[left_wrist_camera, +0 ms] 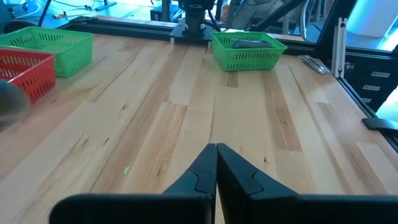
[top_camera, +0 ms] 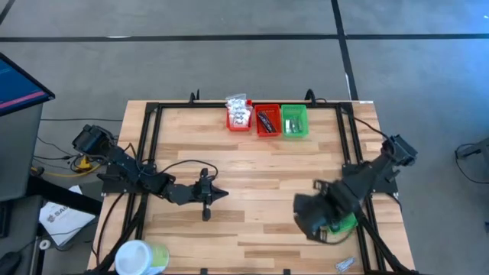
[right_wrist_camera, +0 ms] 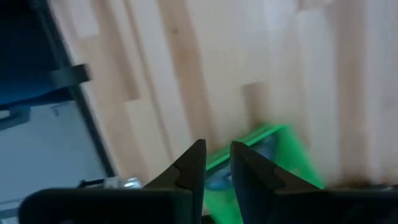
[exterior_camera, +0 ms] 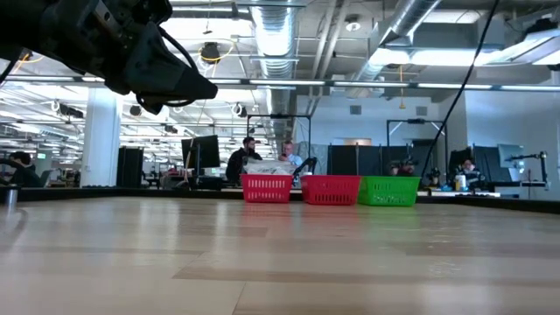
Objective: Pick & Place Travel size toiletries
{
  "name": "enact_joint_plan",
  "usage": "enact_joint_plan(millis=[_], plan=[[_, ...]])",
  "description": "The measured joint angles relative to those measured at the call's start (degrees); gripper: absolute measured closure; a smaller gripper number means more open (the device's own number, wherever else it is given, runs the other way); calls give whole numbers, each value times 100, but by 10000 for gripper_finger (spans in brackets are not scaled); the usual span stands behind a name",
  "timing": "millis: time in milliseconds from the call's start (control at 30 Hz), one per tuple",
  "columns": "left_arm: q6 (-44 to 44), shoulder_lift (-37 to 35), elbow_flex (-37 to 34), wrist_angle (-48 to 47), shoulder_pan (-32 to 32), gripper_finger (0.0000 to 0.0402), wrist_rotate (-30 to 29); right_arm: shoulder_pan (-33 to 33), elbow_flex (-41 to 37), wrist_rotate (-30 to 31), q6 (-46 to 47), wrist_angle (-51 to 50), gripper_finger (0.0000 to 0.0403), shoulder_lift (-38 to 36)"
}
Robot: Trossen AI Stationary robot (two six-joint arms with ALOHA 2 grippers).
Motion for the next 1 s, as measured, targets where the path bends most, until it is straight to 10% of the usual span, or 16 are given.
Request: enact_joint_plan(millis=[367, 1000], plan=[[35, 0, 0, 29, 39, 401, -2, 1623, 0, -604, 2363, 270, 338, 506], [309, 0, 0, 34, 244, 401, -2, 2710, -2, -2482, 1175, 1643, 392, 2428]])
